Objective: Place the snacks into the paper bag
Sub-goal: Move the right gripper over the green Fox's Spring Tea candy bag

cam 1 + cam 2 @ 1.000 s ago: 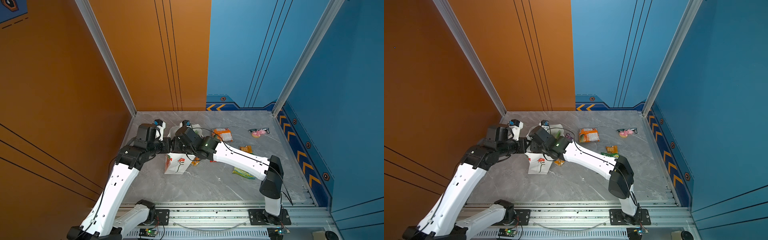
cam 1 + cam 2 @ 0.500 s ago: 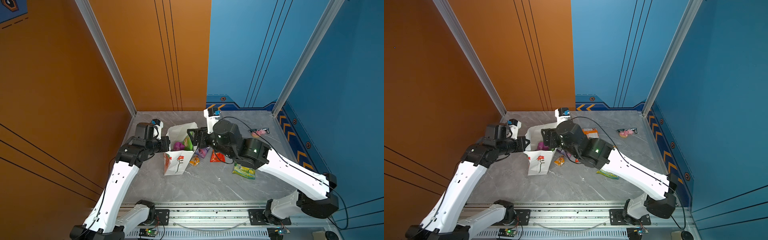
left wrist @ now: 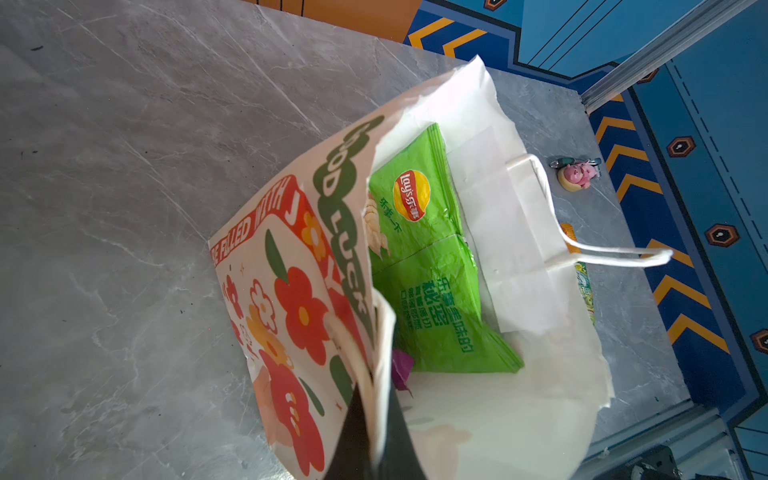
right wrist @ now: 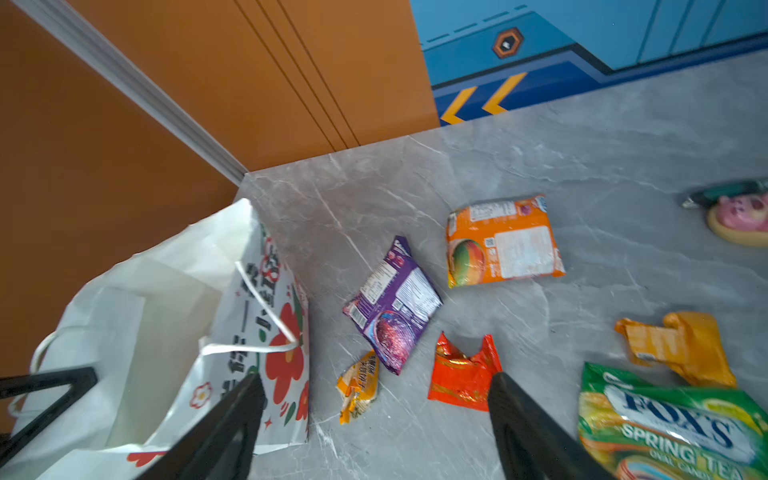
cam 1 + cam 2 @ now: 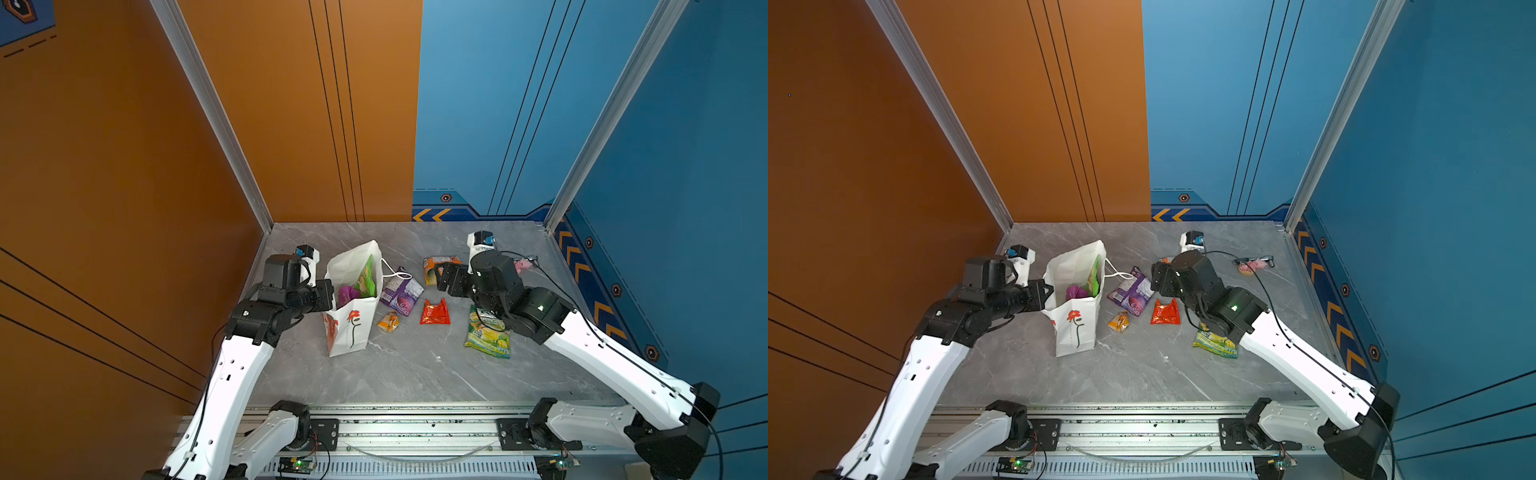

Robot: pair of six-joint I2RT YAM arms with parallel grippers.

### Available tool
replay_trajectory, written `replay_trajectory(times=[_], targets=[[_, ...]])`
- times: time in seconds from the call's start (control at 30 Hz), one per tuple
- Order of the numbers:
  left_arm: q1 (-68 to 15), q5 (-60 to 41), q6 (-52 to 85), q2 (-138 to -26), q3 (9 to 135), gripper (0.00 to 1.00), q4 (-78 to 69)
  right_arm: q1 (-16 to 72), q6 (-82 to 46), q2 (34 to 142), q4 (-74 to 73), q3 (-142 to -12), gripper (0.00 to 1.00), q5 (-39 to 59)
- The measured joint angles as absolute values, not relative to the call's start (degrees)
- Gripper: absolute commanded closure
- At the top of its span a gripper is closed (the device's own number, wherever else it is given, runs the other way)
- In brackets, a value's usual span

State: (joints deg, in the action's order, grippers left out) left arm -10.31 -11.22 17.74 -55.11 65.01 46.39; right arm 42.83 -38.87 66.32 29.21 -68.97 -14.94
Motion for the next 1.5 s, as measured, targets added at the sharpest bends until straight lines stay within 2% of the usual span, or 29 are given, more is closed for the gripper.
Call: replay_trajectory(times=[0.2, 0.53, 1.0, 1.5], targets=[[-9.41, -11.73, 17.8, -53.63, 62.85, 1.0, 44.23, 29.41, -42.63, 59.99, 30.85, -58.06, 0.11, -8.95], [-7.92, -12.6, 17.82, -52.05, 61.01, 1.0, 42.89, 18.98, -46.7, 55.24, 34.76, -45.93, 0.07, -7.38], [-7.11, -13.56, 17.98, -52.16, 60.12, 1.0, 41.28, 18.31, -52.84, 53.84, 34.3, -35.79, 0.06, -9.21], [-6.37, -13.58, 17.98, -52.16, 60.1, 1.0, 41.28, 22.24, -54.54, 63.83, 26.7, -32.38, 0.05, -7.68]])
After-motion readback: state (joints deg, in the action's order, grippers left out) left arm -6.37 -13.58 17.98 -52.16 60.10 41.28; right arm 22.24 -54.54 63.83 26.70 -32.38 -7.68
